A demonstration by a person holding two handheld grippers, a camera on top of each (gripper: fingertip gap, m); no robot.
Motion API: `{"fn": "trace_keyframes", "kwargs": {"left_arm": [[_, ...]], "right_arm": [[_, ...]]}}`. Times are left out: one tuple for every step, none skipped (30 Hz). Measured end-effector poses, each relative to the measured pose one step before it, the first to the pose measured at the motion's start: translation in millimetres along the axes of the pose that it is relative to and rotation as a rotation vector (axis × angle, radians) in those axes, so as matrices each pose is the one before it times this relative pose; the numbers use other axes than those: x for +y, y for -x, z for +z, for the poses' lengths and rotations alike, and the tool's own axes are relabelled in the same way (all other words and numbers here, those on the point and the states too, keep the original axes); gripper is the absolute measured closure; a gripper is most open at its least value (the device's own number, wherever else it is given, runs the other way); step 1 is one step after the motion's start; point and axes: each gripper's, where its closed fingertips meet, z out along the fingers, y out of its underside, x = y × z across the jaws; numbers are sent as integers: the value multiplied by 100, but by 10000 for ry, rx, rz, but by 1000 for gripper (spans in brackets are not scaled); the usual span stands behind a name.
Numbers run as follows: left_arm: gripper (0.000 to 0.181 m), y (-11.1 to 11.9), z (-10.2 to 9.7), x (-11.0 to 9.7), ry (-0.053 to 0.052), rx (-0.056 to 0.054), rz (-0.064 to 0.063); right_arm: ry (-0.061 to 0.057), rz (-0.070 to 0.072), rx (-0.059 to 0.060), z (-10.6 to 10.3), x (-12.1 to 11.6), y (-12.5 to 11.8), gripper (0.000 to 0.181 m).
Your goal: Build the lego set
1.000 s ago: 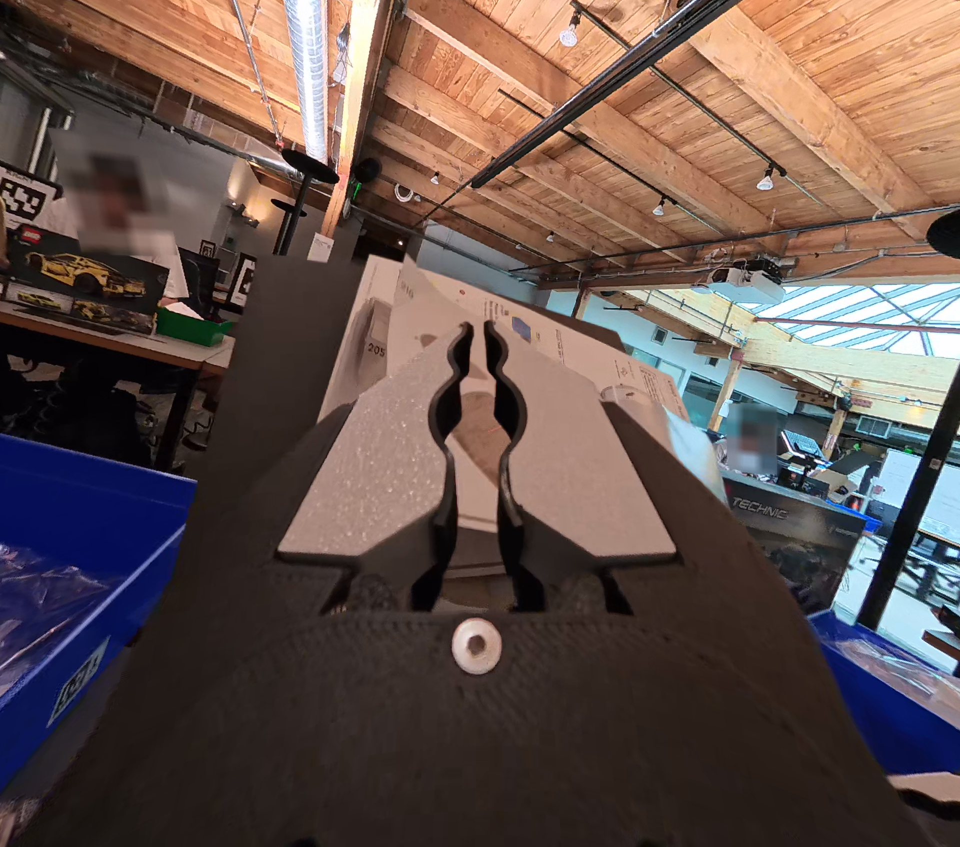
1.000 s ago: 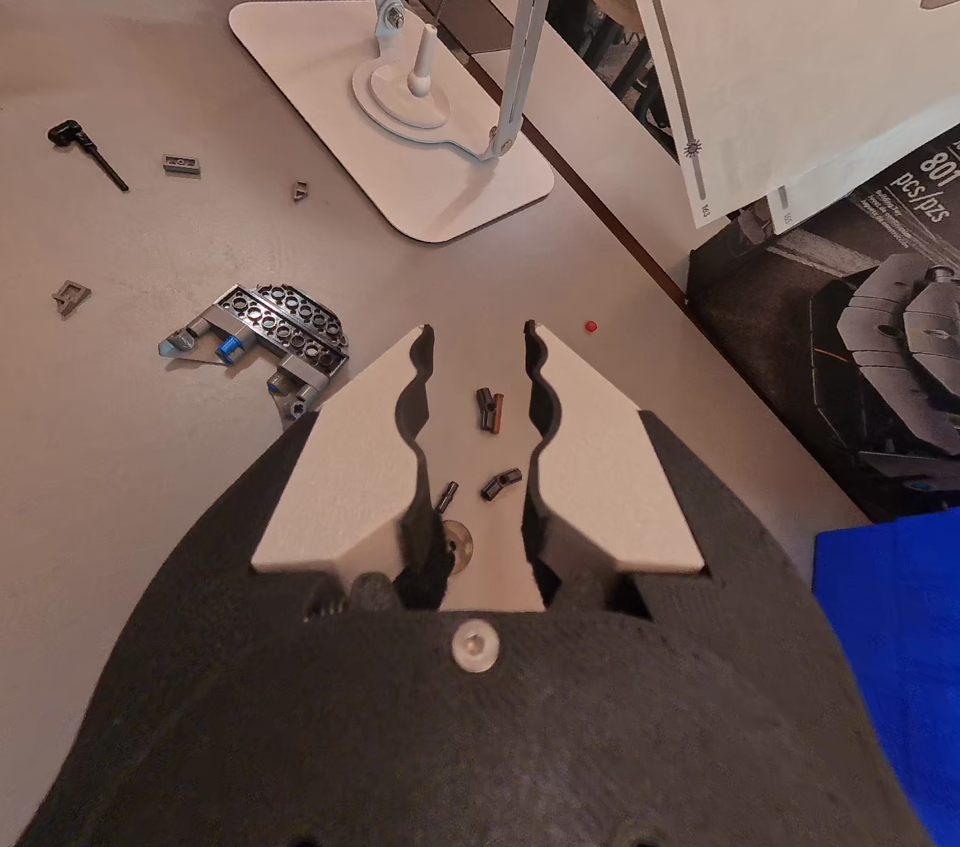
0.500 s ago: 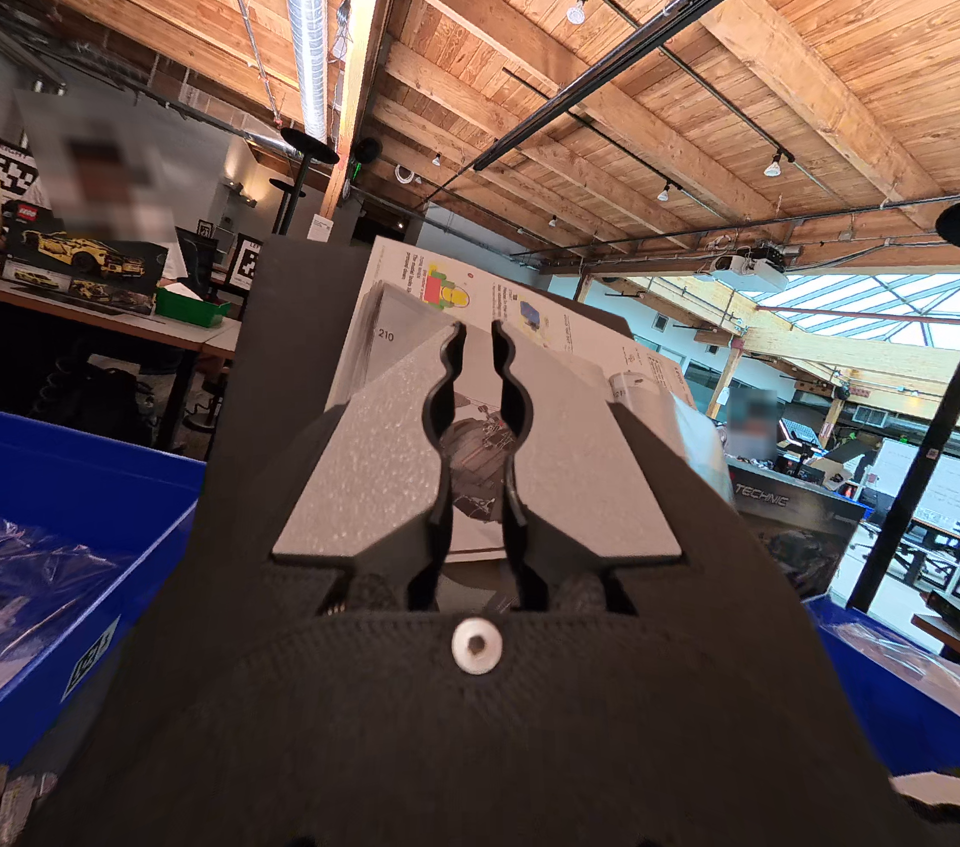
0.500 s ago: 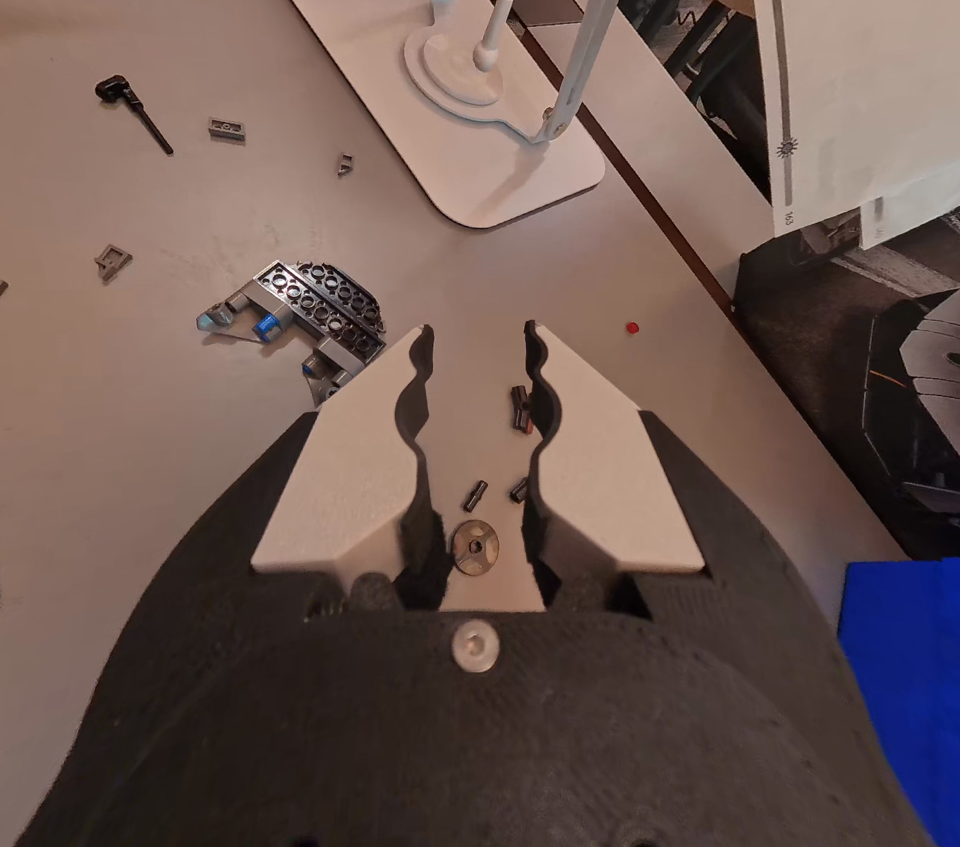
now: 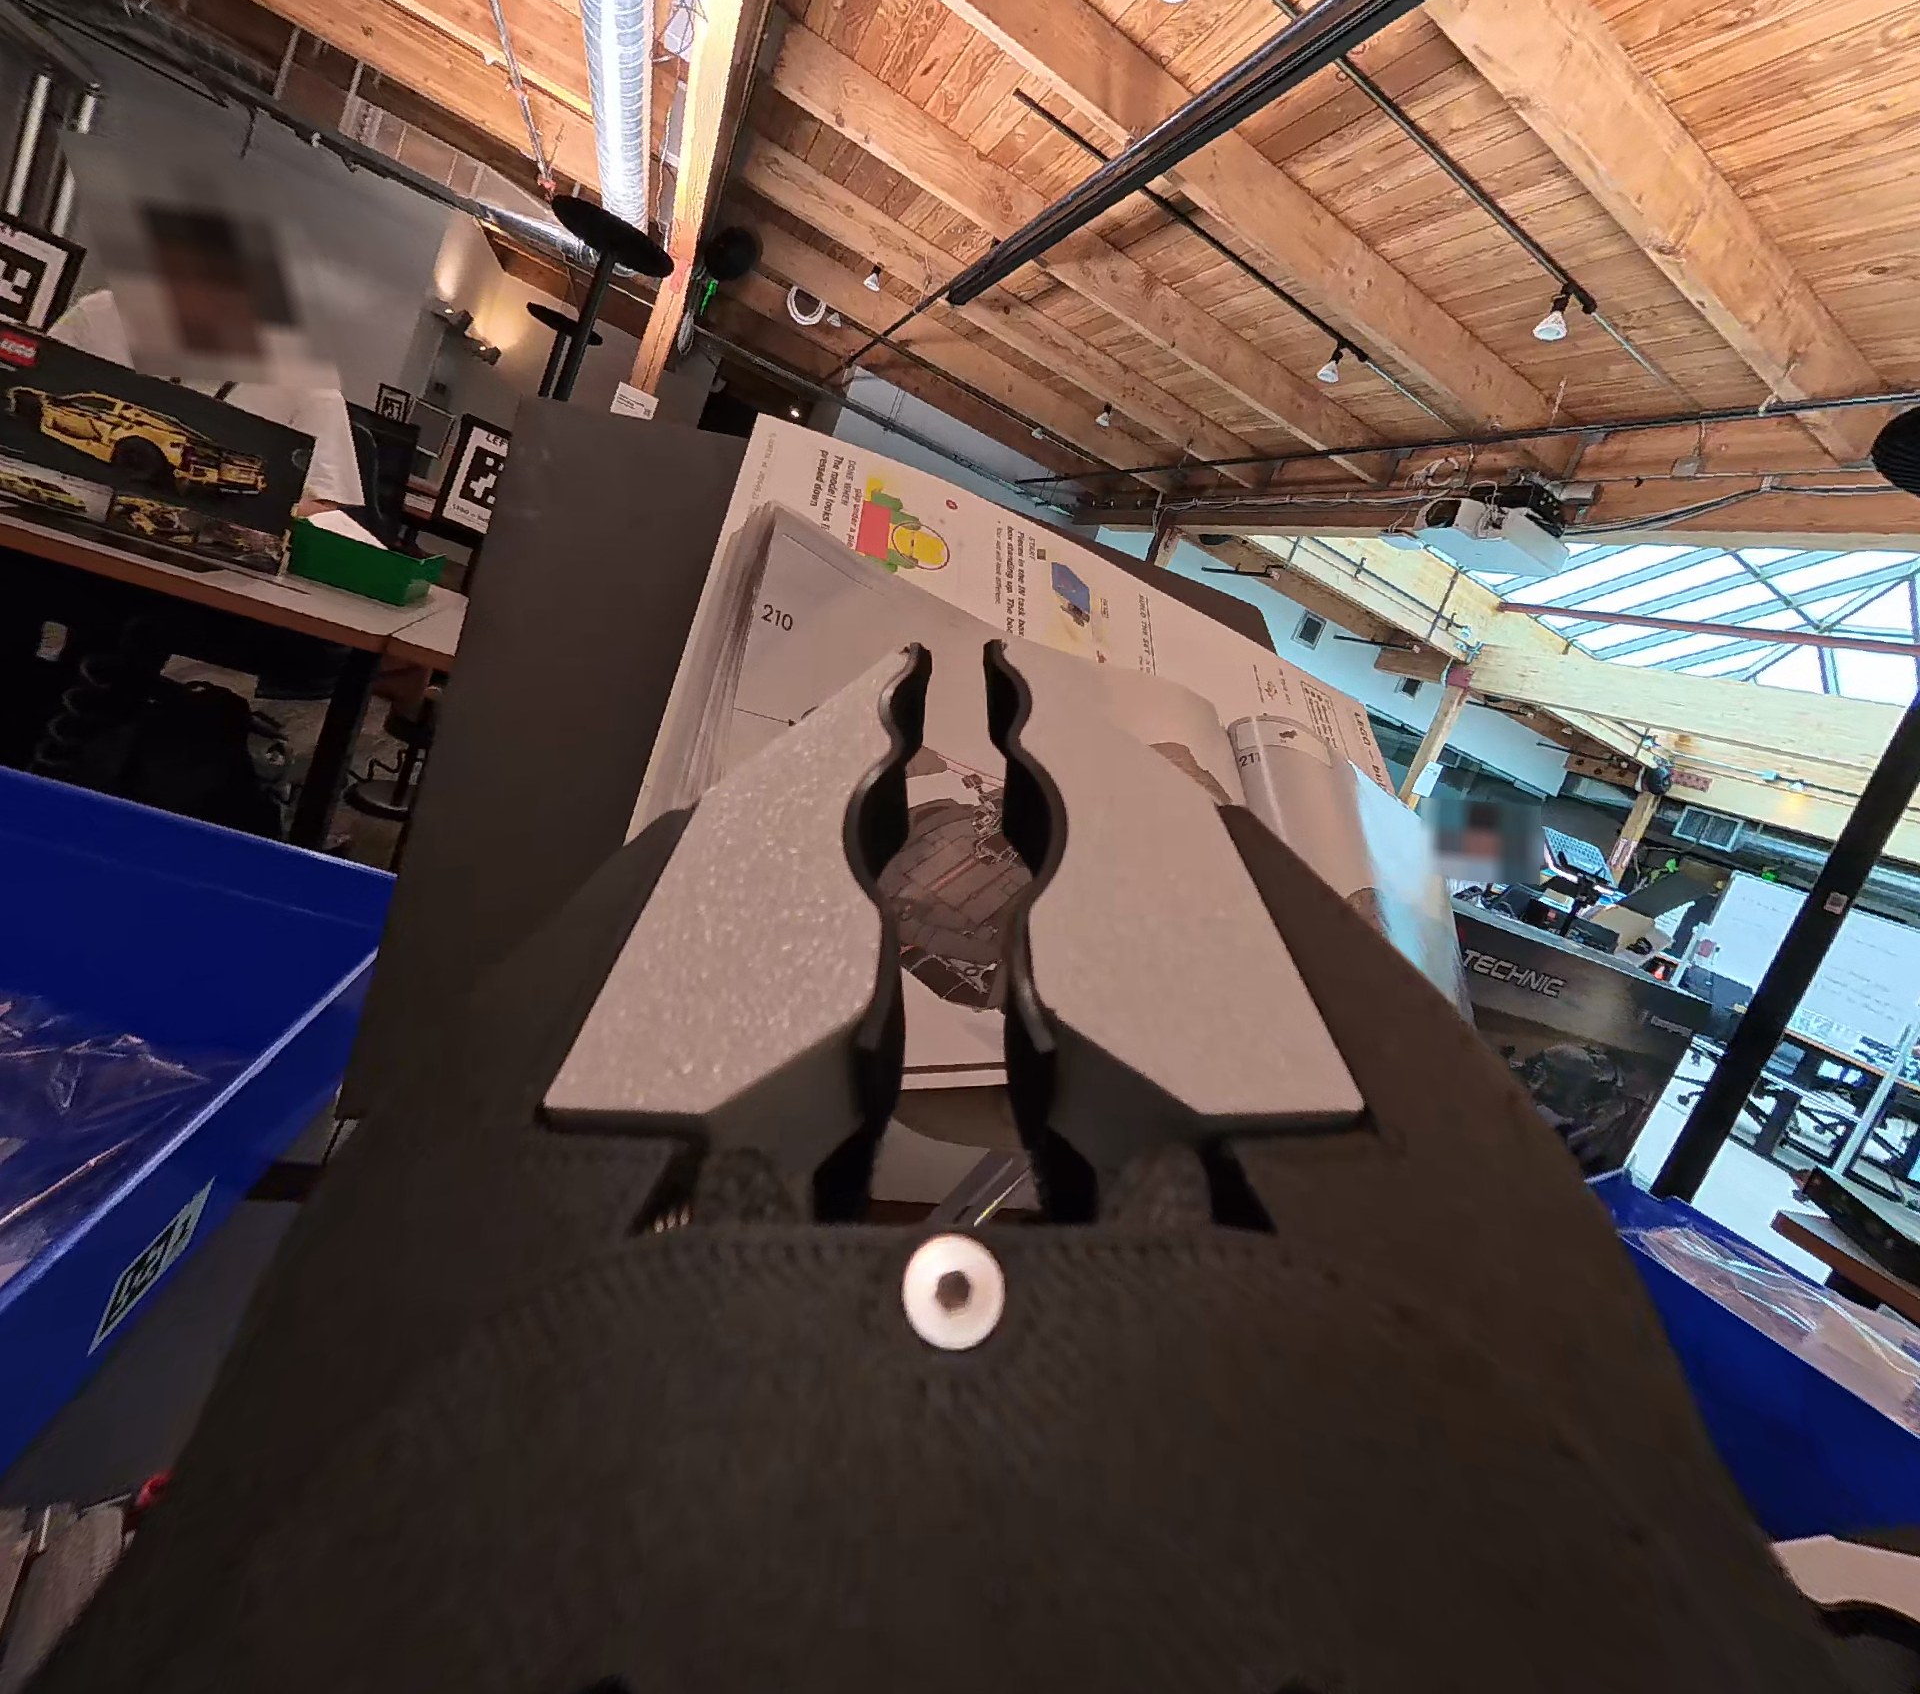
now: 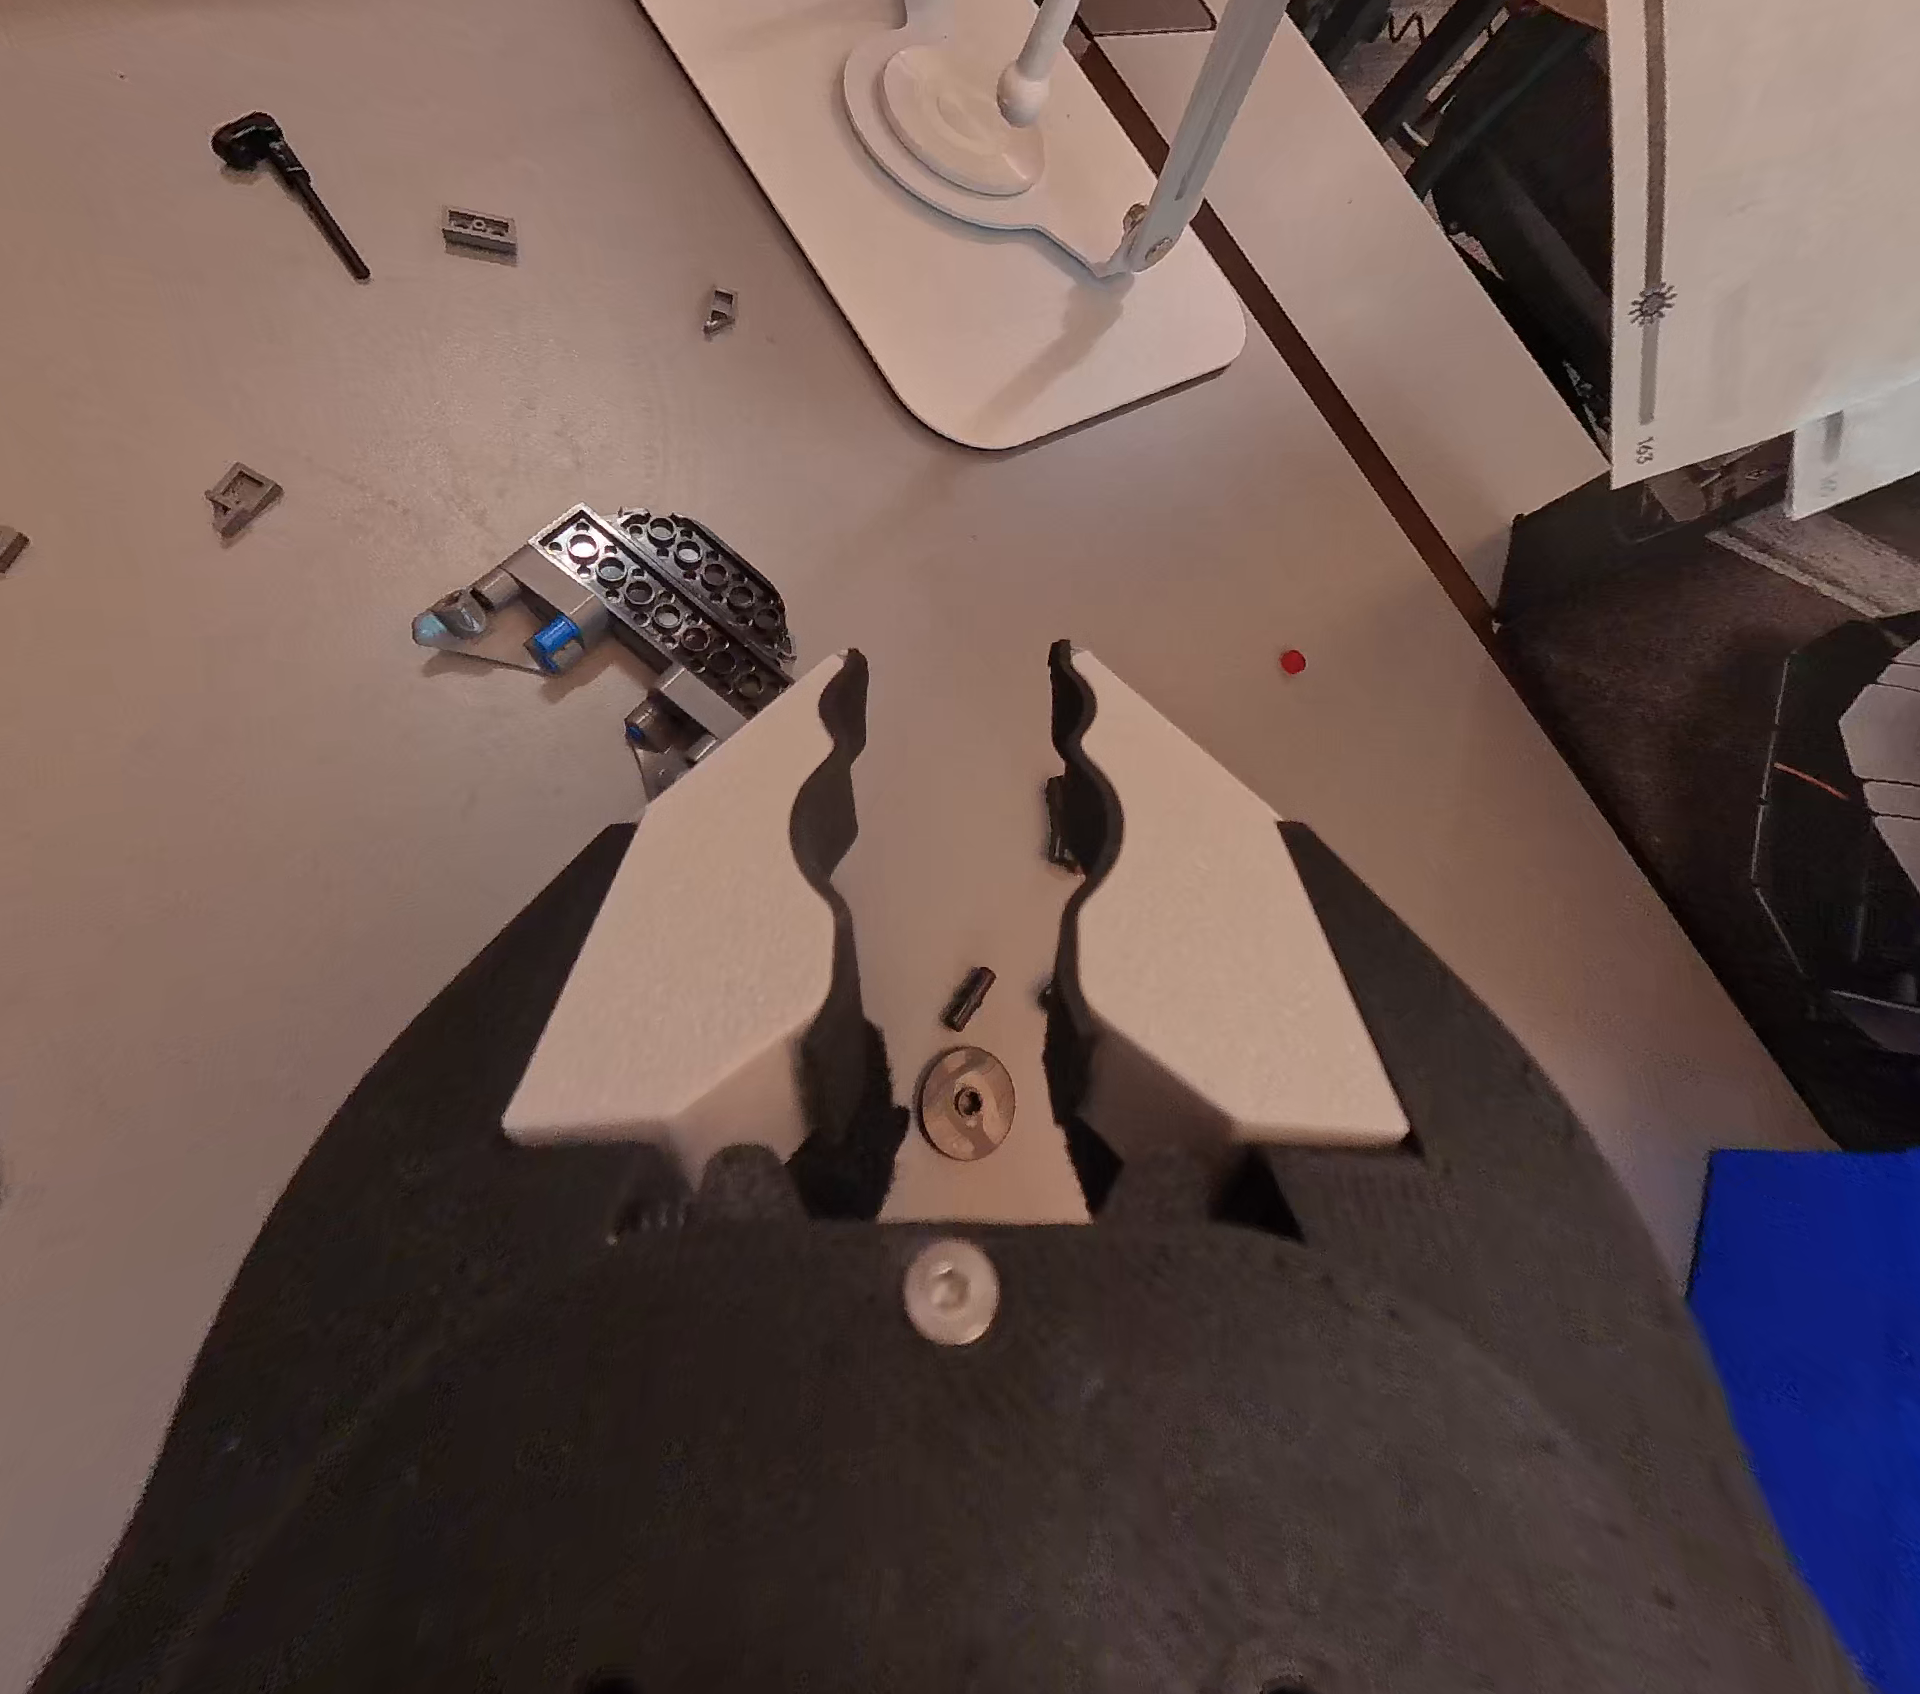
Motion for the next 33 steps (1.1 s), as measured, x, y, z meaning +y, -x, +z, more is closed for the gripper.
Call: {"fn": "trace_keyframes", "kwargs": {"left_arm": [[172,-2,-7,-28,-13,22,-43],[172,3,-17,-17,-8,11,-31],[172,-11,-11,-26,-13,2,-5],[172,-30,-3,-30,-5,2,13],[172,-53,2,-43,-4,7,13],[172,-63,-6,-49,-10,13,3],[172,-68,1,-46,-14,12,11],[172,-38,-8,-45,-7,1,15],[172,-37,1,-31,-4,9,4],[172,-20,-1,-19,-4,9,-9],[172,-5,-11,-22,-8,2,-9],[172,-13,-11,-47,-12,1,-1],[172,-14,-30,-74,-15,5,4],[172,-32,-43,-143,-34,2,3],[172,-69,-74,-219,-57,15,-5],[172,-104,-73,-288,-66,27,0],[172,-112,-81,-302,-65,19,20],[172,-108,-88,-294,-66,16,28],[172,-108,-65,-246,-57,18,19],[172,-101,-57,-211,-47,20,1],[172,-102,-24,-180,-44,25,-11],[172,-121,-13,-124,-33,31,-13],[172,-138,13,-69,-15,36,-2],[172,-119,39,-12,5,25,18],[172,-102,46,31,11,11,24],[172,-98,49,72,18,18,7],[172,-89,65,77,22,25,-2],[173,-69,50,80,21,13,7],[173,-42,37,67,21,4,9],[173,-40,31,55,11,4,4],[173,-29,16,28,7,9,-4],[173,-29,6,2,0,5,1],[173,-13,-3,-21,-3,-1,13]], "right_arm": [[2,-8,-4,-4,0,9,147],[-5,-1,-3,-10,-9,0,147],[-6,2,-1,-9,-10,-1,147],[-2,-1,0,-12,-4,-5,147],[2,-4,1,-1,2,-4,147],[2,-4,-2,-9,8,0,147],[0,-2,-5,-2,-3,14,147],[0,-8,-3,-2,-3,8,147],[1,-14,0,-2,-1,22,147],[0,-9,-1,-2,-19,9,147],[-3,0,-2,-12,-5,-1,147],[-6,0,-4,-12,-13,11,147],[-5,-4,-6,-10,-8,2,147],[-3,-6,-11,-16,-12,25,147],[-4,-9,-24,-8,-2,36,147],[-8,-19,-43,-4,-23,84,147],[-17,-31,-58,-9,-36,115,147],[-17,-31,-68,7,-46,151,146],[0,-28,-80,26,-17,168,146],[18,-37,-94,31,13,197,146],[36,-43,-97,50,45,217,145],[51,-41,-84,62,77,196,145],[50,-38,-79,53,80,169,144],[31,-31,-82,42,37,167,144],[12,-29,-65,19,10,149,144],[11,-26,-37,11,1,85,144],[16,-23,-20,-11,16,53,144],[15,-20,-4,-15,10,19,144],[13,-14,2,-12,11,6,144],[11,-5,-4,0,25,-3,144],[14,1,-14,-2,30,14,144],[18,3,-26,29,44,42,144],[23,1,-35,32,58,57,144]]}}
